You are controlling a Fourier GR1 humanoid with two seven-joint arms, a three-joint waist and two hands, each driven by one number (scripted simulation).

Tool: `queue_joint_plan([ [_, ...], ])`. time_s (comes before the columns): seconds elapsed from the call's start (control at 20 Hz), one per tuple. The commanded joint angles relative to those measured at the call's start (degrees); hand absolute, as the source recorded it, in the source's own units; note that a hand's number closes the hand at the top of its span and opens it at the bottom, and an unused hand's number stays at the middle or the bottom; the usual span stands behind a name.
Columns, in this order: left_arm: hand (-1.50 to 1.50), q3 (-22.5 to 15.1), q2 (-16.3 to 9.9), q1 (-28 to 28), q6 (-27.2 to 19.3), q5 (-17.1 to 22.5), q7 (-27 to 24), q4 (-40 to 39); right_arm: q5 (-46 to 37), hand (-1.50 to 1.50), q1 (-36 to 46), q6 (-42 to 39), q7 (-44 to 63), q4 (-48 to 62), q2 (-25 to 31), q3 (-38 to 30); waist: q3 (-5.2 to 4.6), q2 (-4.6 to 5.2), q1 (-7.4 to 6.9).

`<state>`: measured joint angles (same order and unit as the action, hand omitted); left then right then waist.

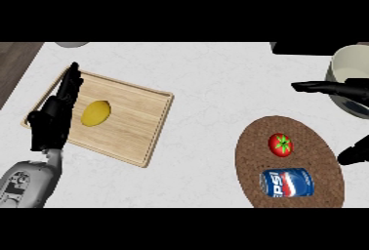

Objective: Pick the can from the placemat and place it in the bowl

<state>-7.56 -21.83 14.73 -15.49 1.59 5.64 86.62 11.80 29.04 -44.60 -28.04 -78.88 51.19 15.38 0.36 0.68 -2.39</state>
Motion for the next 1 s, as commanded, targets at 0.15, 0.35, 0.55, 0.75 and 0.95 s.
queue_joint_plan([
  [0.15, 0.0, 0.5, -0.6, -1.1, 0.3, -0.1, 0.9, 1.7, -10.0, -1.5, 1.2, -8.5, -15.1, -5.7, 5.0, 7.1, -0.14, -0.26, -0.07],
  [0.35, 0.0, -0.7, 0.5, -1.2, -1.3, -1.5, 3.3, 3.3, -15.4, -1.5, -0.4, -4.1, -19.4, -7.8, 6.4, 12.8, -0.09, -0.22, -0.19],
  [0.55, 0.0, -0.7, 0.5, -0.7, -1.7, -2.4, 4.4, 4.4, -21.9, -1.5, -1.3, 1.5, -22.5, -9.4, 8.3, 18.4, -0.19, -0.35, 0.46],
  [0.75, 0.0, 0.6, 0.0, -3.7, 0.1, -1.2, -0.2, 2.7, -29.9, -1.5, -3.6, 8.7, -27.2, -8.4, 12.6, 23.8, -0.26, -0.37, 0.93],
  [0.95, 0.0, 1.2, -0.2, 0.1, 0.4, -1.9, 4.1, 2.3, -34.7, -1.5, 0.6, 11.4, -24.9, -3.6, 9.0, 27.4, -0.31, -0.36, 0.86],
])
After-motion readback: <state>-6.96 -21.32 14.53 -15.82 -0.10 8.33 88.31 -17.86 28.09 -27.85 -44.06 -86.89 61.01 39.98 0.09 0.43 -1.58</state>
